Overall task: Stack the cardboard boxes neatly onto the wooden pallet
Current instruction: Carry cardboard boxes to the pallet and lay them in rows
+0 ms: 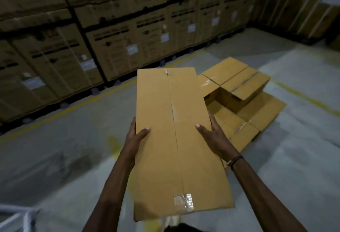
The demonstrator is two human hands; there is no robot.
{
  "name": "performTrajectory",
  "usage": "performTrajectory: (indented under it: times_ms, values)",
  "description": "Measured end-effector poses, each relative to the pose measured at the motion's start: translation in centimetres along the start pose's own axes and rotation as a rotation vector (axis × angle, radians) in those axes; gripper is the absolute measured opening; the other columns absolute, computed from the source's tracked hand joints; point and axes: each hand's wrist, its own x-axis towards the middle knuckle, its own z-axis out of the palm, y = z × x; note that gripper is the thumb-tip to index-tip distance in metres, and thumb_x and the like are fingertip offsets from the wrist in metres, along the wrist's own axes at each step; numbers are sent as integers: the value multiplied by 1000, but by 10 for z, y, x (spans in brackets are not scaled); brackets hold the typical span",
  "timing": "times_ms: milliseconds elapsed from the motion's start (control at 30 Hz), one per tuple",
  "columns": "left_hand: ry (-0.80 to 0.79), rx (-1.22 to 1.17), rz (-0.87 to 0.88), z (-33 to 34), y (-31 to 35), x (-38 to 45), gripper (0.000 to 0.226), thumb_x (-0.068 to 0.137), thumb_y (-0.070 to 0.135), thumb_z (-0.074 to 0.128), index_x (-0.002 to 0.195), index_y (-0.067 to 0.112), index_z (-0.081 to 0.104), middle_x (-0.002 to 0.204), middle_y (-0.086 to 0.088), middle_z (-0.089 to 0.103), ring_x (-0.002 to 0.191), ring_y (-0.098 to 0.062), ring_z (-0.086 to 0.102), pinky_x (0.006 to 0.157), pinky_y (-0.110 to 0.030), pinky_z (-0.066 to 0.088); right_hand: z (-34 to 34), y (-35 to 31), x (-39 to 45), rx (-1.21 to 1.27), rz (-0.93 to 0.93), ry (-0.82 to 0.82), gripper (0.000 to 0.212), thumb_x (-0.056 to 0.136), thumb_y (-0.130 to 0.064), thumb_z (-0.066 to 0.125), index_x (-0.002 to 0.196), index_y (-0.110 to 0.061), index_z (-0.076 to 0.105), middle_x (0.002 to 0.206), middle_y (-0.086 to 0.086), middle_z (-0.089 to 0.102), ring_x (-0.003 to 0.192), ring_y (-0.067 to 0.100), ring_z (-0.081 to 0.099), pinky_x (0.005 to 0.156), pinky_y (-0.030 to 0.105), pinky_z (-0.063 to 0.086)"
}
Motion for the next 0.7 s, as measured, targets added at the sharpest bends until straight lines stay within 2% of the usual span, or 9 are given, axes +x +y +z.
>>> performTrajectory:
  times_ms: [100,200,367,500,600,700]
  values:
    - [-88,27,3,20,9,59,65,98,32,70,153,47,40,140,10,63,120,-22,68,98,-51,57,-15,1,27,21,6,98,75,95,-47,75,159,-46,34,154,-21,52,142,5,49,123,49,37]
    - [-183,51,3,36,20,108,65,91,39,72,149,47,45,136,10,67,119,-22,69,98,-52,57,-25,0,53,22,-20,170,79,95,-50,74,161,-43,31,158,-19,48,146,7,45,124,50,35]
    - [-300,108,-13,62,27,186,65,96,35,70,153,46,41,139,8,65,118,-21,70,97,-51,58,-39,2,91,27,13,281,77,99,-43,72,163,-41,29,159,-20,46,145,4,45,123,46,37]
    - [-372,171,-49,83,25,247,70,99,34,68,158,47,33,146,8,59,120,-19,66,94,-42,58,-46,10,122,-6,26,397,79,99,-43,69,164,-38,25,164,-18,39,136,-21,38,121,33,34]
    - [-444,211,-86,98,21,293,80,92,48,72,158,53,28,154,8,52,126,-20,63,99,-43,57,-51,22,147,4,61,482,78,99,-42,70,163,-38,28,160,-18,44,142,-3,45,122,39,38]
    - [-512,272,-109,114,17,344,87,86,58,74,157,59,23,165,8,37,140,-23,51,109,-50,50,-53,31,178,21,87,566,83,96,-45,72,164,-38,26,163,-18,39,147,2,40,124,39,35]
